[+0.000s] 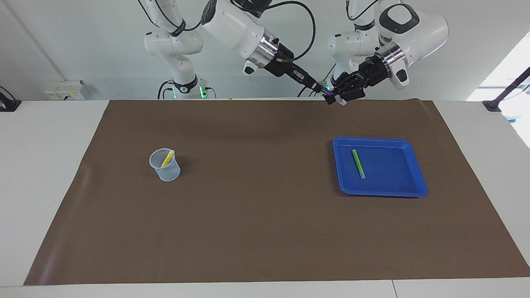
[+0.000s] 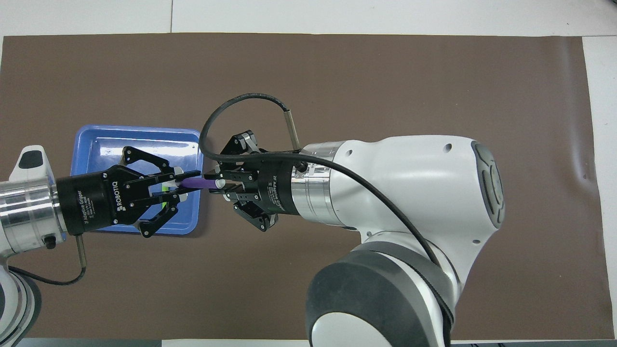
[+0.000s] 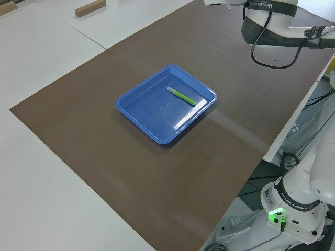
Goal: Right arm passes pens to left for tray arrangement
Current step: 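Grasp the purple pen with the left gripper and open the right gripper, then place the purple pen in the tray while the right gripper withdraws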
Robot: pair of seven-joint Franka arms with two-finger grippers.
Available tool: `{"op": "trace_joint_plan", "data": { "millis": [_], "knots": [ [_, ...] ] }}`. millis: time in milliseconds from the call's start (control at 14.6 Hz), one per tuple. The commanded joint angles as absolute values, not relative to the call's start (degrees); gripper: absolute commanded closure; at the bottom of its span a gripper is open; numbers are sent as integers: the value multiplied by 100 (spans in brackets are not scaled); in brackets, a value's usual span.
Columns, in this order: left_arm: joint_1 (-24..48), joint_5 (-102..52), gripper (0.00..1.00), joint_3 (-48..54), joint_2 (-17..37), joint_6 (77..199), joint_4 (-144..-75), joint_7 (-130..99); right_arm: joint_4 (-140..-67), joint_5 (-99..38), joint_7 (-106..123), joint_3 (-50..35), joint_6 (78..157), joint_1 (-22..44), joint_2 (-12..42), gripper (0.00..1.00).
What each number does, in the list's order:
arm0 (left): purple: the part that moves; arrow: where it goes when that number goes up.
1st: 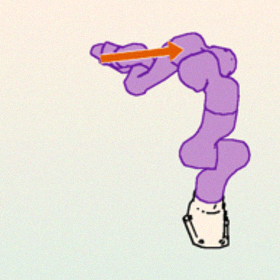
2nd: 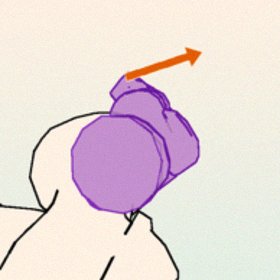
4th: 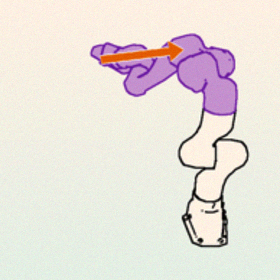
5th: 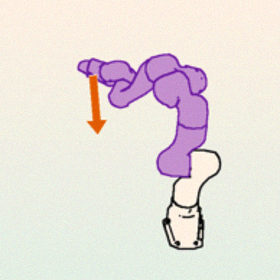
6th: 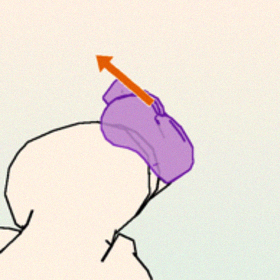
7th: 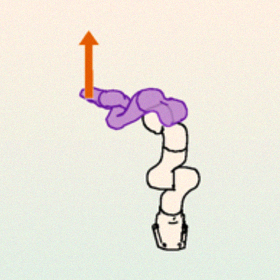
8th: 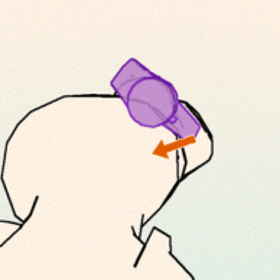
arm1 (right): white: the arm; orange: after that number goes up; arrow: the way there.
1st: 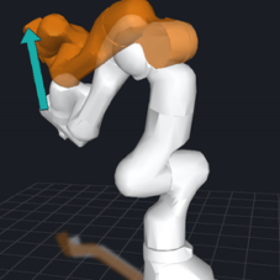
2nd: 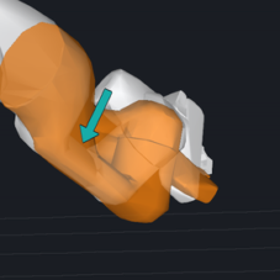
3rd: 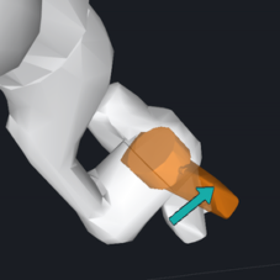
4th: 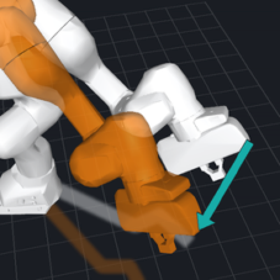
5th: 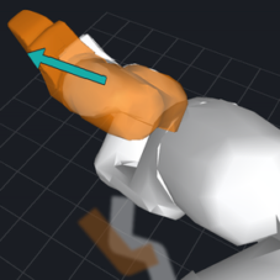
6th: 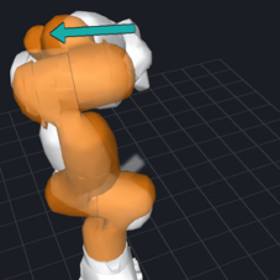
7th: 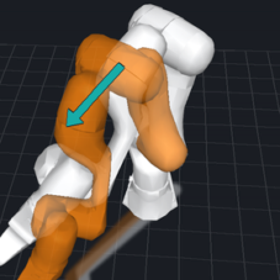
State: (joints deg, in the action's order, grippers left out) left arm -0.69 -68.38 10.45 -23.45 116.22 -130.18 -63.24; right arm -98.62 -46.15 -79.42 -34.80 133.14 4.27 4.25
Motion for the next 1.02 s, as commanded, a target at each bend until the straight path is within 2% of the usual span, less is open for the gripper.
{"op": "trace_joint_plan", "data": {
  "millis": [0, 273, 478, 751, 956],
  "knots": [
    [-185, -6855, 100, 1046, -2540, 11540, -13157, -6337, -9791, -4167, -7998, -3524, 13245, 387, 475, 0],
    [-289, -6829, 100, 1046, -2531, 11593, -13157, -6250, -9800, -3729, -7989, -3490, 13097, 369, 457, 0],
    [-447, -5988, 100, 1055, -2356, 11488, -13000, -5785, -9817, -2781, -7876, -3384, 12842, 343, 378, 0],
    [-483, -4584, 100, 1037, -1655, 11304, -12605, -4889, -9913, -1189, -6982, -3060, 11859, 325, 212, 0],
    [-711, -3378, 100, 1002, -882, 10698, -12017, -3757, -10194, -958, -5761, -2533, 11462, 325, 27, 0]
  ]
}}
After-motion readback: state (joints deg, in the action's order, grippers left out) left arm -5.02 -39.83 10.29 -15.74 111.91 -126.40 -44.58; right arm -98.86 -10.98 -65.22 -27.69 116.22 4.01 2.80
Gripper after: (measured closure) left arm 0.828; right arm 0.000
